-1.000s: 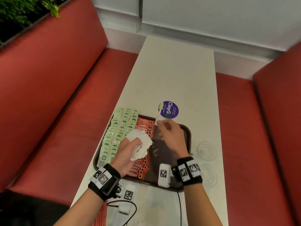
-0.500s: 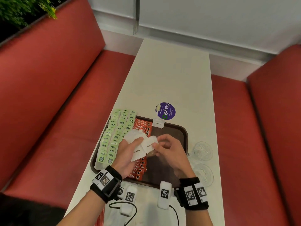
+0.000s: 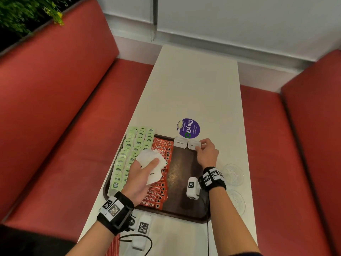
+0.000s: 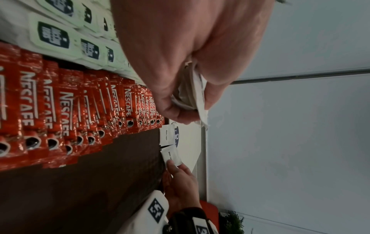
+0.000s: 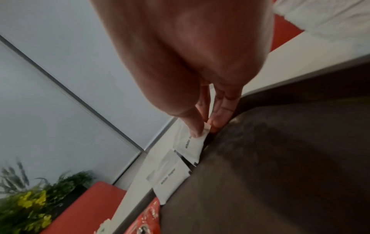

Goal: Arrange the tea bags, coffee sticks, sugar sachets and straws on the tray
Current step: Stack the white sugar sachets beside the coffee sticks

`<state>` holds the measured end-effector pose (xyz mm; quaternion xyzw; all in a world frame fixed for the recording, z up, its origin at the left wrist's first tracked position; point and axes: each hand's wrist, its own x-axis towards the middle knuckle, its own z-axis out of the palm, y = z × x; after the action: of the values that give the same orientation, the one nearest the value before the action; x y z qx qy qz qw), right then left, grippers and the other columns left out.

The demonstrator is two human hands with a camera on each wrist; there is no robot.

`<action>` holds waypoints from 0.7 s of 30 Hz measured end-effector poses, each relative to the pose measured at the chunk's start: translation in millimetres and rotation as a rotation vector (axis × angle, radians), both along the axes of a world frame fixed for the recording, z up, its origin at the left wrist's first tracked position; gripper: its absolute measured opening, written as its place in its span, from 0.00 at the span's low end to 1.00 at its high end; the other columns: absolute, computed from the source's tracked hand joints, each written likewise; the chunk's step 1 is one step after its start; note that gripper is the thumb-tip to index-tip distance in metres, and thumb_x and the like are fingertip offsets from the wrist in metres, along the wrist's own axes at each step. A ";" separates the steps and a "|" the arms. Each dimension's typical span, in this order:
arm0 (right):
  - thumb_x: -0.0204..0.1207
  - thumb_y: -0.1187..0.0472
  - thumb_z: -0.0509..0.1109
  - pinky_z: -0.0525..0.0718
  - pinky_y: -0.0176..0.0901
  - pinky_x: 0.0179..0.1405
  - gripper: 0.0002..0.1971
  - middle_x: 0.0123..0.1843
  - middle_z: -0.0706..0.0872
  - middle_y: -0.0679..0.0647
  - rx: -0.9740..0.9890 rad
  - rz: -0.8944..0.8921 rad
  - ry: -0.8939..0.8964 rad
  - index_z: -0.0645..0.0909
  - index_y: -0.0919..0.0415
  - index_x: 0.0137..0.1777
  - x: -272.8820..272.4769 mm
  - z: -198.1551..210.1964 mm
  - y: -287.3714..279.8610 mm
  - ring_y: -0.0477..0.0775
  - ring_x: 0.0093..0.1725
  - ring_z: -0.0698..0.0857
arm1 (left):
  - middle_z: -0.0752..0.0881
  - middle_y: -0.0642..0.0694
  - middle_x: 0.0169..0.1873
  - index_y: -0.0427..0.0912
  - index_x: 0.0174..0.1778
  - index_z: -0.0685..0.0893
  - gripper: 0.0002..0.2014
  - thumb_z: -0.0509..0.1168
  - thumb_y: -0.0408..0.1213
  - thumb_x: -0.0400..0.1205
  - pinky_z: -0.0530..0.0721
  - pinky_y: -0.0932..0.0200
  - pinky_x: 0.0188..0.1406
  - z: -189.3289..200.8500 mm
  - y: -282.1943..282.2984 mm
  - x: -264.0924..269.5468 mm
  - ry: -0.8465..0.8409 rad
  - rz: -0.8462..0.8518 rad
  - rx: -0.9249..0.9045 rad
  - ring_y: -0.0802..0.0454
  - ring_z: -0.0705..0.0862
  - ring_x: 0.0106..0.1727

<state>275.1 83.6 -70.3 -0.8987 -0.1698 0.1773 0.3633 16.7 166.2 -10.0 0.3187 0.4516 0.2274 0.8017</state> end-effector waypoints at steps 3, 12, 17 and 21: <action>0.88 0.65 0.73 0.66 0.40 0.53 0.07 0.62 0.92 0.61 -0.058 0.018 -0.045 0.83 0.60 0.64 4.8 -14.1 4.4 0.66 0.62 0.89 | 0.93 0.40 0.65 0.42 0.77 0.83 0.23 0.77 0.33 0.85 0.92 0.51 0.44 -0.5 2.0 -1.2 -0.009 0.009 0.000 0.37 0.91 0.67; 0.85 0.67 0.76 0.85 0.58 0.58 0.17 0.65 0.85 0.63 -0.077 -0.013 -0.145 0.75 0.60 0.68 -3.8 -14.5 9.7 0.66 0.60 0.87 | 0.94 0.41 0.62 0.44 0.75 0.85 0.20 0.75 0.33 0.87 0.92 0.54 0.41 4.2 3.6 -1.3 -0.046 -0.006 -0.013 0.40 0.93 0.64; 0.88 0.52 0.76 0.86 0.44 0.52 0.12 0.57 0.89 0.52 0.113 0.027 -0.092 0.79 0.54 0.62 -32.9 28.0 7.3 0.51 0.53 0.90 | 0.94 0.38 0.63 0.42 0.74 0.85 0.21 0.78 0.34 0.84 0.93 0.43 0.53 2.8 3.8 0.8 -0.021 -0.003 0.012 0.39 0.93 0.64; 0.86 0.36 0.73 0.94 0.48 0.54 0.18 0.48 0.94 0.48 0.269 0.253 0.310 0.86 0.50 0.58 -85.2 74.4 -4.8 0.47 0.46 0.94 | 0.95 0.37 0.60 0.40 0.71 0.87 0.21 0.80 0.33 0.82 0.91 0.38 0.62 3.4 1.5 2.8 -0.015 0.012 0.045 0.37 0.94 0.62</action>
<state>189.9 78.8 4.1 -0.7759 -0.2454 0.3332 0.4762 19.4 167.7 -6.6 0.3322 0.4421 0.2448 0.7964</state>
